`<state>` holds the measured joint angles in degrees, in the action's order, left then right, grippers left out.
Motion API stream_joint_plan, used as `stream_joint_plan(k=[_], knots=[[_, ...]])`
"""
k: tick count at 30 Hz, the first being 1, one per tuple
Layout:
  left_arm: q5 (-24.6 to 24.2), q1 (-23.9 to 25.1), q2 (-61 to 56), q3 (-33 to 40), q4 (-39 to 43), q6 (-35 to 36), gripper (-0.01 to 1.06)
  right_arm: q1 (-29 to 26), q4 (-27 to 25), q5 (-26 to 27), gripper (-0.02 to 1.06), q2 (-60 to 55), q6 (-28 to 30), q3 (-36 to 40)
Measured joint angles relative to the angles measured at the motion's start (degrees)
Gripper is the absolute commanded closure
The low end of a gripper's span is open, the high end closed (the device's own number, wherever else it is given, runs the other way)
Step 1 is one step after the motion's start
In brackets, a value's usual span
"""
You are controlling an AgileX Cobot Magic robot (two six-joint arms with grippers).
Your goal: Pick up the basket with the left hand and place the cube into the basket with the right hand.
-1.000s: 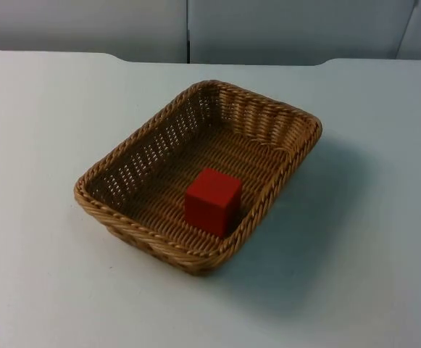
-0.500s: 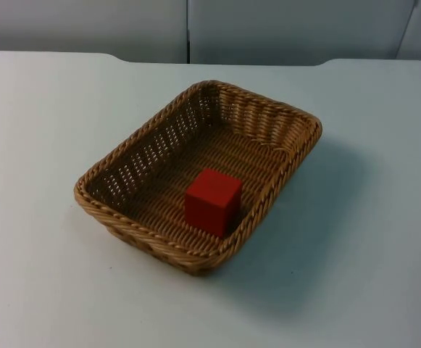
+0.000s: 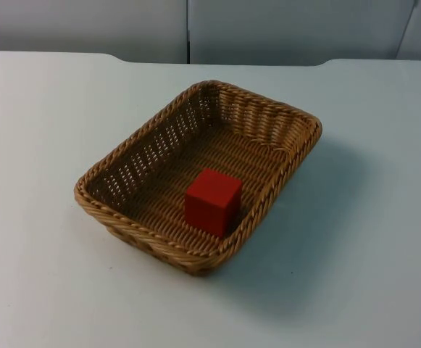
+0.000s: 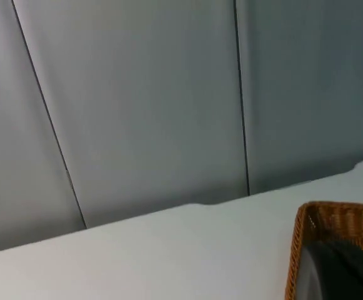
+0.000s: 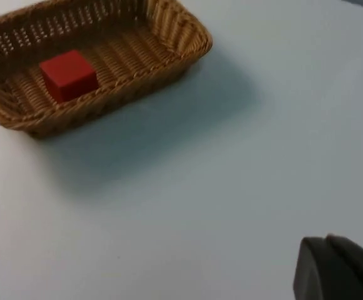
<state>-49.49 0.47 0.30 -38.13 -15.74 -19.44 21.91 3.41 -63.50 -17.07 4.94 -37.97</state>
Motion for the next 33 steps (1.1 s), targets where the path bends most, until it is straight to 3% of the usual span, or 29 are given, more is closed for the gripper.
stream_joint_plan(k=[11, 15, 25, 33], knots=[[-3.0, 0.0, -0.1, 0.1, -0.5, 0.0, 1.05, -0.4, -0.5, -0.7, 1.04, 0.4, 0.7, 0.0], [-3.3, -0.5, -0.1, 0.1, -0.3, 0.0, 1.05, -4.7, -1.8, -0.2, 1.04, 1.9, 0.7, 0.1], [-3.3, -2.3, -0.1, 0.1, 0.0, 0.0, 1.05, -21.5, -1.9, 4.6, 1.04, 15.1, 0.7, 0.1], [-3.6, -2.7, -0.1, 0.1, 0.8, 0.0, 1.05, -25.0, -2.0, 4.9, 1.04, 16.8, 0.9, 0.1]])
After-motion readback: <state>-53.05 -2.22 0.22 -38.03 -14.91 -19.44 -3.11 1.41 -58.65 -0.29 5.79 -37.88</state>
